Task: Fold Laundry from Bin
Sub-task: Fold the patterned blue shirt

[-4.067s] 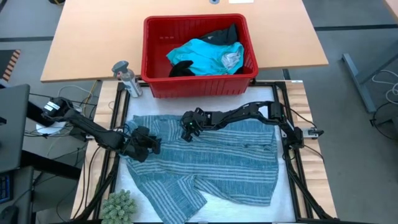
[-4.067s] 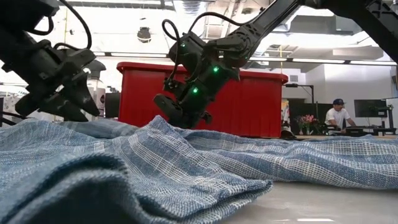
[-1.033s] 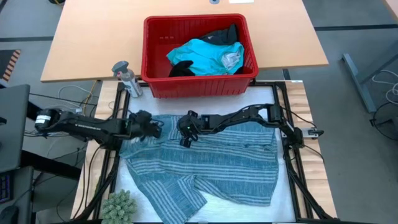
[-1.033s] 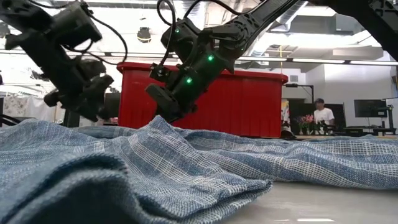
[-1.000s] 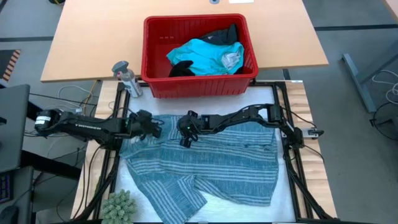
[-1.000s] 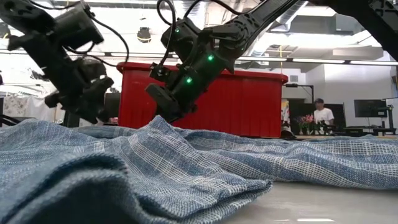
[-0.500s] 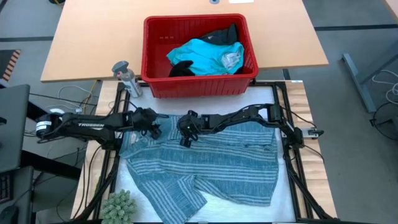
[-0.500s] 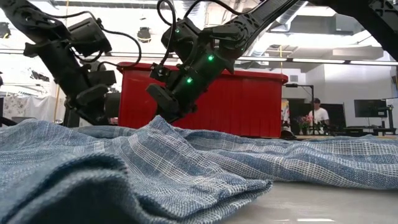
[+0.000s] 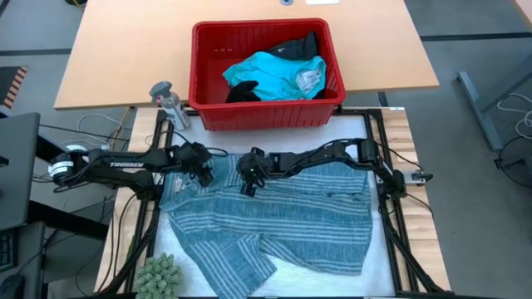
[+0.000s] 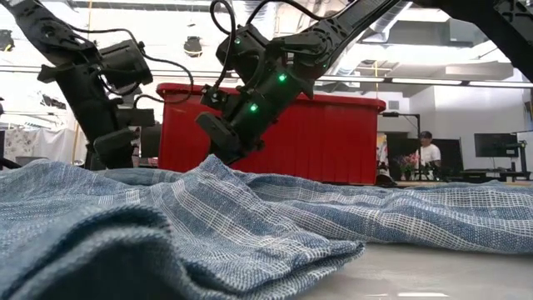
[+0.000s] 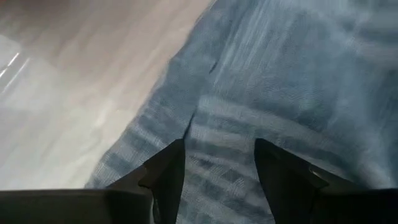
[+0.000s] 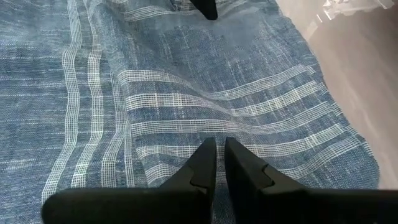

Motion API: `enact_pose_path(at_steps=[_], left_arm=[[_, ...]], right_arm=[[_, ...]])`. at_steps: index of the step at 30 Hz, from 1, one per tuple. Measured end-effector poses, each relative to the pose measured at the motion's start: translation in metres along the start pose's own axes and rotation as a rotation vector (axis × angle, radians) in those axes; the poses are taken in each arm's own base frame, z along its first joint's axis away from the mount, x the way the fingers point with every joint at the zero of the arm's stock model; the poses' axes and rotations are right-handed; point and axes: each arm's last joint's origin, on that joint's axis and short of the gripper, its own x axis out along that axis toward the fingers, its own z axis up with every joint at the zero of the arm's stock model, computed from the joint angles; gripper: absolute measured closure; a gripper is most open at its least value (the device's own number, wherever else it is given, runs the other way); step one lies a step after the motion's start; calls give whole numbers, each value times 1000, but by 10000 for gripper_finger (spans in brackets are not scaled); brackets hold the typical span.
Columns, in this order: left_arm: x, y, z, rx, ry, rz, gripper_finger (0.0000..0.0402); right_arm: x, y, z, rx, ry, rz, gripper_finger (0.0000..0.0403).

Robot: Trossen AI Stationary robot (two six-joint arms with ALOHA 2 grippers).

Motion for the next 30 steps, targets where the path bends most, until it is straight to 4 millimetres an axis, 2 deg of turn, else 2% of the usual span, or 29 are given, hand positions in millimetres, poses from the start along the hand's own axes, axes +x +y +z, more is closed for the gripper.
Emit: enact_pose_path(at_steps=[7, 15, 25, 30], left_arm=[[12, -4, 2, 25, 13, -48, 262], [6, -3, 5, -7, 33, -16, 390], [-12, -2, 27, -55, -7, -8, 386], [-12, -4, 28, -34, -10, -29, 386]], right_arm=[[0, 0, 0, 1, 0, 0, 343], [0, 0, 0, 0, 5, 0, 343], [0, 0, -2, 0, 25, -2, 343], [0, -1, -4, 13, 40, -4, 343]])
